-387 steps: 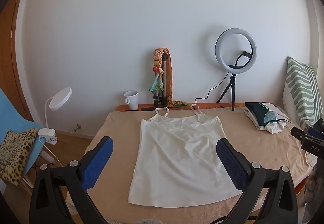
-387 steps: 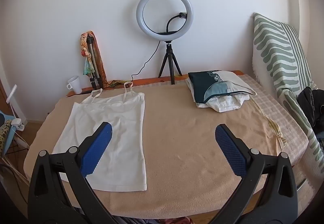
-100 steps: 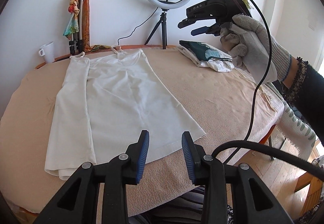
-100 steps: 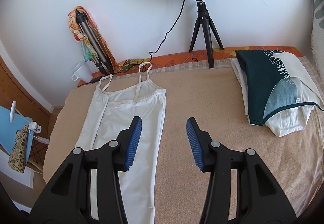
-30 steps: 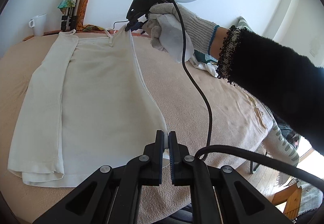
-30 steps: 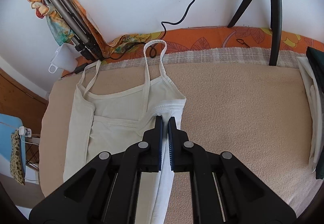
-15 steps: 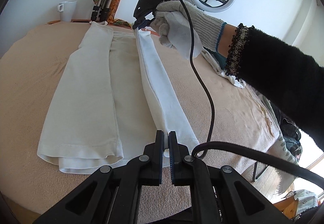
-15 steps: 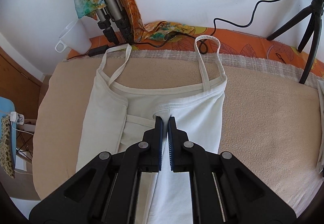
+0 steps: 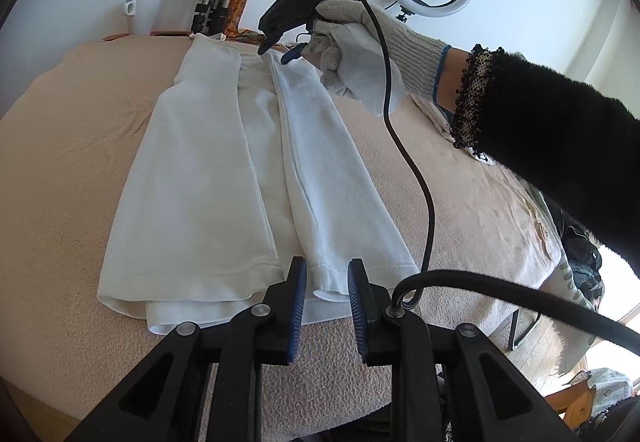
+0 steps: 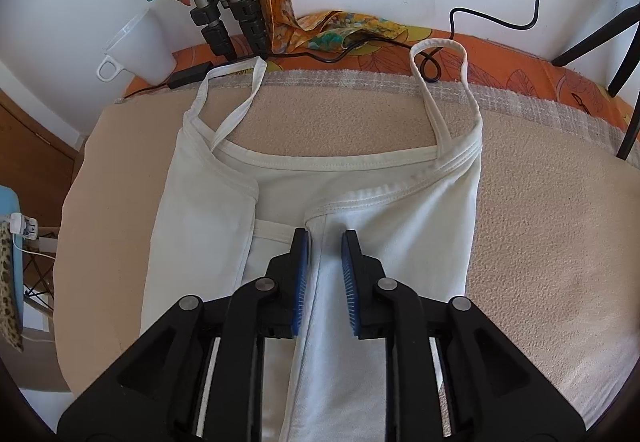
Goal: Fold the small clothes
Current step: 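Fold that side edge over toward the middle and open both grippers, then move both tools to the camisole's hem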
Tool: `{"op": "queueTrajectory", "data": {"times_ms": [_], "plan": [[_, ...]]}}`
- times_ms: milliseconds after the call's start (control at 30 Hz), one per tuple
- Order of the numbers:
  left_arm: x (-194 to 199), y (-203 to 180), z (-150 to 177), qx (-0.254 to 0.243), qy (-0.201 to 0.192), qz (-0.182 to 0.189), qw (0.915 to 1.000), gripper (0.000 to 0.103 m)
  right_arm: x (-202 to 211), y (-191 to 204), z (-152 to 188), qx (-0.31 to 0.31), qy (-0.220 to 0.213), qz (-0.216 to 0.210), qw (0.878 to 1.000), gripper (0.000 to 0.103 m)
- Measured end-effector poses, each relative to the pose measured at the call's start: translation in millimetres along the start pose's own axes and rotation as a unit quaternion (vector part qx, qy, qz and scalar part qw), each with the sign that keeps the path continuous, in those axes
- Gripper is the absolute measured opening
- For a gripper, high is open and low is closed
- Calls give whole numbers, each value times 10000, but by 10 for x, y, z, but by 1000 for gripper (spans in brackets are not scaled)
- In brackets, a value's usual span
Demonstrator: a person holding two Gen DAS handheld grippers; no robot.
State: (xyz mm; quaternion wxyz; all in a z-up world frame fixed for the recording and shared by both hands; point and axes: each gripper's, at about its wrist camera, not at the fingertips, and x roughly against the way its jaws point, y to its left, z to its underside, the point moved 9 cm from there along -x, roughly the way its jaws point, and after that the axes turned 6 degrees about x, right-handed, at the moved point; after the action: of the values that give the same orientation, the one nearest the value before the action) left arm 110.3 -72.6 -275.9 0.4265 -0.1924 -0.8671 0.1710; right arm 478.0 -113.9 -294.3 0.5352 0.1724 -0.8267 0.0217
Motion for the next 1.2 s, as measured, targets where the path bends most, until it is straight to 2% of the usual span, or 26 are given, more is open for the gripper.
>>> {"op": "queueTrajectory", "data": {"times_ms": [67,167,367,500,667,833,967,1067,1200], "plan": [[51,35,-14,-34,-34,-29,10000,24,99,-15,-2,-40,-152,-75,9998,43],[145,104,-9,-26,-71,-72,9999,24,326,-31,4,-52,-338,-226,9992,43],[397,316,-7,-113,-244,-414,9988,27,919,-159,191,-171,-695,-477,9963,43],[555,525,-12,17,-348,-607,9975,31,1275,-239,543,-245,-820,-694,9939,43],[650,862,-18,498,-364,-698,9957,34,1550,-312,1235,-324,-768,-934,9921,43],[594,1121,-61,1008,-222,-538,9932,35,1498,-224,2158,-385,-375,-1367,9892,43],[483,1228,-69,1690,-23,-10,9856,35,1348,-96,2774,-415,-63,-1666,9851,43],[404,1269,-52,2048,106,219,9785,32,1226,-32,3033,-540,120,-1909,9801,43],[350,1298,-47,2422,122,469,9690,24,1252,21,3121,-587,-2,-2142,9750,43]]}}
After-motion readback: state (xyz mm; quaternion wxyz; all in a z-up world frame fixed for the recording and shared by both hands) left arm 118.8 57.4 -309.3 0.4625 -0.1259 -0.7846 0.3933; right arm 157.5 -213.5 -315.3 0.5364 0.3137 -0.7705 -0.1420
